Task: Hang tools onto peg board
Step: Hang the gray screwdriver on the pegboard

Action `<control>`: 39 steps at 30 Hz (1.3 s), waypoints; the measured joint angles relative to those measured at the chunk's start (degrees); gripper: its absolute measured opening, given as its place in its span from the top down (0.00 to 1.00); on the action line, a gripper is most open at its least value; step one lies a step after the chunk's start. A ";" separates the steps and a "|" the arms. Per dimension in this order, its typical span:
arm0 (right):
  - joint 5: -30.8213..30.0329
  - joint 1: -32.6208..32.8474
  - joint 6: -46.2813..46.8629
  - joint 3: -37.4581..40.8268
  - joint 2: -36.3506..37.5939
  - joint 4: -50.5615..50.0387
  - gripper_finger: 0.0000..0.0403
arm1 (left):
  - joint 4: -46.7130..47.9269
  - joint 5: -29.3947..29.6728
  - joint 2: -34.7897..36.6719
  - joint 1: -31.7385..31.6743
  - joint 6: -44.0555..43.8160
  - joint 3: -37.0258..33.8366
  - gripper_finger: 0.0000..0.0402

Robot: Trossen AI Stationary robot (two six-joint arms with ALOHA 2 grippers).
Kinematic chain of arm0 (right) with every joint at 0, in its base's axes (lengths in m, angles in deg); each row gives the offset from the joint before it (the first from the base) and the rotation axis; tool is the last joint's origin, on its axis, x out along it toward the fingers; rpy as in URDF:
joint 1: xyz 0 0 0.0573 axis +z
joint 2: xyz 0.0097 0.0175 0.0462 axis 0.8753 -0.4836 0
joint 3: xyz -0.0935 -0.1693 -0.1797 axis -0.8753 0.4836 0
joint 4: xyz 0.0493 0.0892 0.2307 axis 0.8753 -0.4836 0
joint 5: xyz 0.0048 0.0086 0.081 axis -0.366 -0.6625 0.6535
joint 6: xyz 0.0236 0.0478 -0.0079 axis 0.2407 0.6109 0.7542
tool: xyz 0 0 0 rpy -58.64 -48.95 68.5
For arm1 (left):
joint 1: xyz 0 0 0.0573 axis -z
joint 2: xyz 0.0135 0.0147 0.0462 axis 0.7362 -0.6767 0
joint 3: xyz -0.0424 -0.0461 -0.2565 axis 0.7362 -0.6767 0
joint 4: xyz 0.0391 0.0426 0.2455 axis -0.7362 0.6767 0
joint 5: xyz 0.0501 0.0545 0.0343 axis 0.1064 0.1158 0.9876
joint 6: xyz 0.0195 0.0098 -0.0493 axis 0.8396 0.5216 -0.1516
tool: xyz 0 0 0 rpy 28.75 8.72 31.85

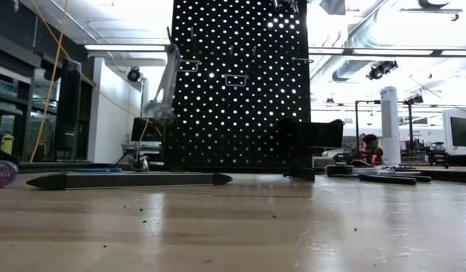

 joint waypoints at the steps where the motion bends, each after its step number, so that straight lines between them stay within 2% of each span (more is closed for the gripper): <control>1: 0.17 0.00 0.66 0.00 -0.10 0.40 1.00 | 0.04 -0.06 -0.01 0.00 -0.22 0.00 1.00; 7: 1.49 -0.05 3.16 0.00 -1.58 3.53 1.00 | 0.03 -0.49 -0.07 0.00 -0.46 -0.07 1.00; 15: 0.88 -0.02 1.88 -0.13 -3.95 8.84 1.00 | -0.07 -3.66 -0.07 0.30 -2.40 -0.07 1.00; 20: 0.24 0.04 1.59 -0.06 -3.82 9.61 1.00 | -0.77 -2.91 0.11 1.62 -1.17 -0.16 1.00; 26: 0.27 0.09 1.18 -0.04 -4.08 10.45 1.00 | -9.76 -2.77 0.65 3.91 9.46 -0.50 1.00; 33: -0.01 0.06 1.15 -0.02 -4.11 10.29 1.00 | -16.71 2.32 0.85 5.54 26.67 -0.27 0.98; 37: -0.17 0.02 0.37 -0.02 -4.11 10.12 1.00 | -22.40 5.50 1.17 6.34 33.45 -0.25 0.90; 39: -0.18 0.02 0.37 -0.02 -4.11 10.07 1.00 | -24.64 7.64 1.27 6.75 33.54 -0.17 0.83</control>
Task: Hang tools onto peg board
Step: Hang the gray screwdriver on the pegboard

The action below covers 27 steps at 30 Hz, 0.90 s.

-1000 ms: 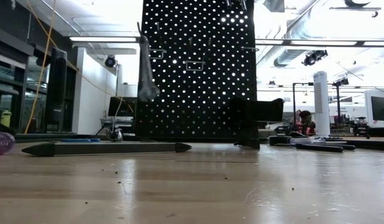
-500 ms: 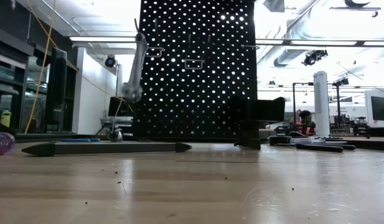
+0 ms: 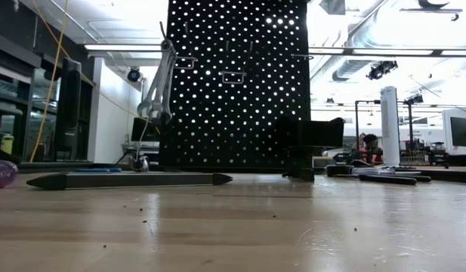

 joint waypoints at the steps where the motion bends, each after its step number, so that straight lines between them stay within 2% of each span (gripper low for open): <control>1: -0.02 0.00 0.00 0.00 0.00 0.00 1.00 | -0.60 0.85 -0.02 0.20 -2.07 0.00 0.80; 5: -0.07 -0.02 0.00 0.00 0.00 -0.17 1.00 | 3.38 0.40 1.18 1.38 -18.26 -0.07 0.65; 10: -0.23 -0.02 0.00 0.00 0.02 -0.49 1.00 | 17.53 -6.49 5.55 2.57 -45.02 0.00 0.50; 13: -0.61 -0.29 -0.48 0.00 0.02 -0.50 1.00 | 20.34 -6.08 7.28 2.91 -54.44 -1.76 0.44; 15: -0.61 -0.45 -0.49 0.00 0.02 -0.50 1.00 | 15.62 -5.63 8.82 2.41 -56.73 -5.45 0.41; 20: -0.33 -0.84 -0.50 0.00 0.02 -0.50 1.00 | -9.01 -13.12 12.56 -1.87 -59.10 -17.95 0.37; 23: -0.24 -0.85 -0.78 0.00 0.02 -0.50 1.00 | -22.62 -14.95 14.44 -4.32 -60.99 -24.56 0.37; 27: -0.24 -0.87 -0.96 0.00 0.04 -0.50 1.00 | -30.51 -15.57 16.77 -7.03 -66.51 -30.37 0.36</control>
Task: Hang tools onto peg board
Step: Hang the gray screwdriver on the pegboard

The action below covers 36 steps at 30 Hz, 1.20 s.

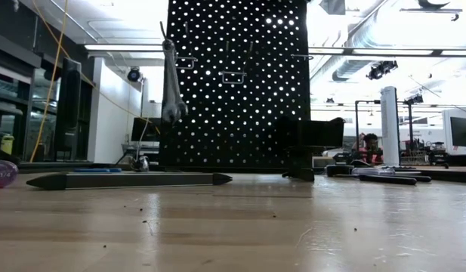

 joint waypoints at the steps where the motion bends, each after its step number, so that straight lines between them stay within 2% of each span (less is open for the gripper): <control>1: 0.00 -0.01 -0.01 0.00 0.00 0.08 1.00 | -0.61 0.11 0.12 -0.48 -1.50 -1.01 0.36; 5: 0.05 -0.01 -0.11 0.02 0.00 0.70 1.00 | -3.97 -0.65 -0.11 -2.77 -6.43 -3.45 0.36; 15: 0.04 -0.02 -0.10 0.07 0.00 1.47 1.00 | -6.96 -1.64 -2.14 -6.74 -14.60 -3.47 0.36; 23: 0.28 0.10 0.48 0.07 0.00 2.48 1.00 | -16.79 -3.81 -3.56 -8.59 -12.39 -3.47 0.36; 30: 0.33 0.08 0.52 0.07 0.00 3.47 1.00 | -16.30 -6.74 -5.68 -9.13 -16.09 -3.46 0.37; 36: 0.93 0.02 -0.02 0.07 0.00 3.98 1.00 | -18.53 -5.21 -7.10 -9.17 -16.69 -3.42 0.37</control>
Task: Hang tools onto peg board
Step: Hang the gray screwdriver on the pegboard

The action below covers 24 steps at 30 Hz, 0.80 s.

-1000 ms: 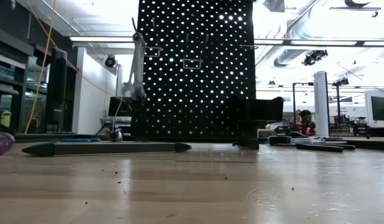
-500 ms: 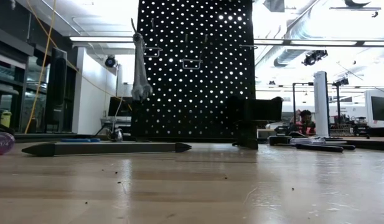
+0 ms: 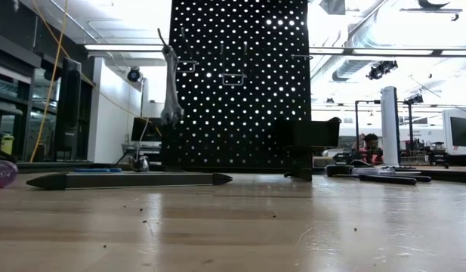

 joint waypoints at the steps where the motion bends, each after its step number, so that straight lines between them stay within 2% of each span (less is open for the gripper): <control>1: 0.07 0.00 -0.07 0.00 0.00 0.05 1.00 | -0.57 0.56 -0.10 -0.01 0.18 0.00 0.37; 5: 1.19 0.00 -0.11 0.00 0.00 0.52 1.00 | -3.33 1.45 -0.20 0.08 3.65 0.00 0.37; 16: 6.69 -0.11 -0.89 0.00 0.08 0.58 1.00 | -3.91 0.46 -0.14 0.08 3.85 0.00 0.37; 24: 6.90 -0.09 -1.95 -0.04 0.09 0.09 1.00 | -3.79 -0.80 -0.16 0.08 6.55 0.00 0.37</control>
